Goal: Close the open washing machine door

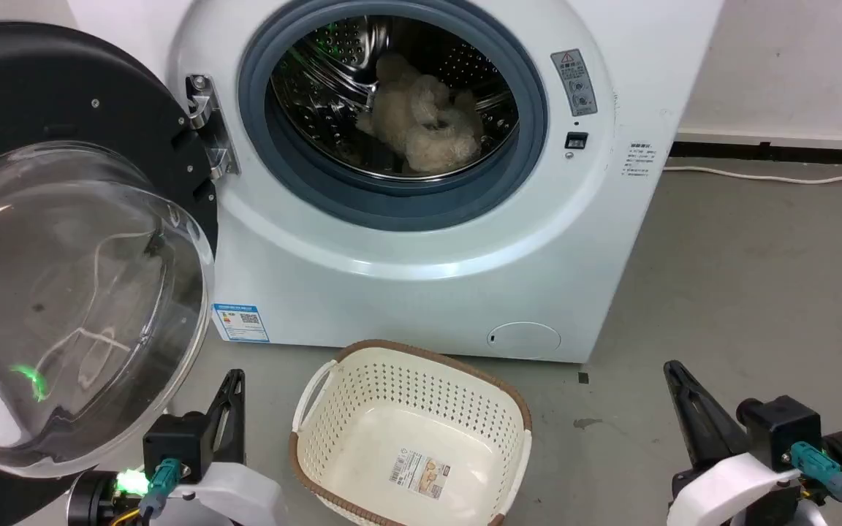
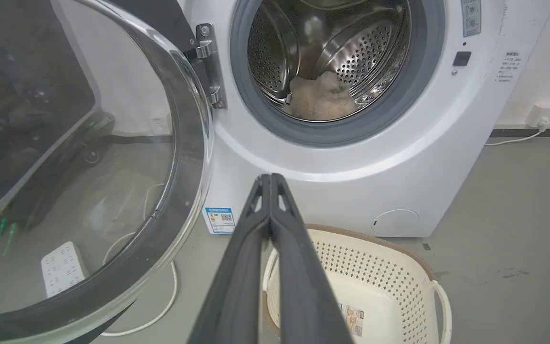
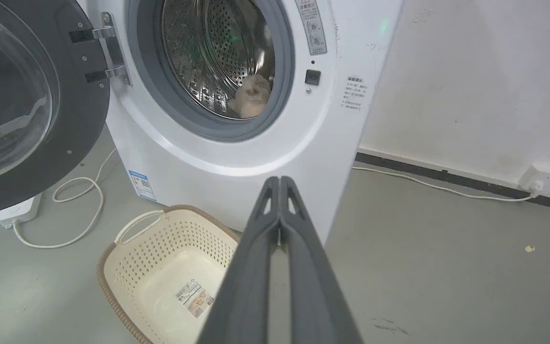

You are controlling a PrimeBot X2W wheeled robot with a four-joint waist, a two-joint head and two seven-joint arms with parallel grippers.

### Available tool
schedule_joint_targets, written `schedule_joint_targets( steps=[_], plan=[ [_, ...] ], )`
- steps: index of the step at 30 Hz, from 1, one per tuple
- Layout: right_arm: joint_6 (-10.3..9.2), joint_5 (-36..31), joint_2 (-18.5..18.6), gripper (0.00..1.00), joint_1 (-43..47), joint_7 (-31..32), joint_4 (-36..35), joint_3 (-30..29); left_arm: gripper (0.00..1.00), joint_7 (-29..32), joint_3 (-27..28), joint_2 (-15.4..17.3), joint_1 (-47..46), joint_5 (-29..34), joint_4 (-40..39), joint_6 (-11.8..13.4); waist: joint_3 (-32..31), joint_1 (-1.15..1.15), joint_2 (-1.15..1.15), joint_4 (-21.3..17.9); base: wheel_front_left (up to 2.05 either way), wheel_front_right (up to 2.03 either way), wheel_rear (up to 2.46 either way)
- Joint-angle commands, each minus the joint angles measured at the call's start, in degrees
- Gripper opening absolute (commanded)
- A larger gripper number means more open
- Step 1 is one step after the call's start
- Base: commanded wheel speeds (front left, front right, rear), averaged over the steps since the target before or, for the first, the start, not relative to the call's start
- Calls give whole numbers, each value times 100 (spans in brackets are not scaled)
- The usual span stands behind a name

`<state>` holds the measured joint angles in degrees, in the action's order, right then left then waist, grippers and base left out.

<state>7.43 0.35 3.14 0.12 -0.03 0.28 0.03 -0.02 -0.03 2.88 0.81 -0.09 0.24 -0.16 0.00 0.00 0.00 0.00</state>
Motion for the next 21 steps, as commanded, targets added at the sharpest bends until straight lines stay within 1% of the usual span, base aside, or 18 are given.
schedule_joint_targets(
  steps=[1, 21],
  plan=[
    [6, -35, -26, 0, -12, 3, -28, -3, 0, 2, 3, -1, -81, 9, -24, 16, 0, 0, 0, 0, 0, 0, 0],
    [6, -35, -26, 0, -12, 3, -28, -3, 0, 2, 3, -1, -81, 9, -24, 16, 0, 0, 0, 0, 0, 0, 0]
  ],
)
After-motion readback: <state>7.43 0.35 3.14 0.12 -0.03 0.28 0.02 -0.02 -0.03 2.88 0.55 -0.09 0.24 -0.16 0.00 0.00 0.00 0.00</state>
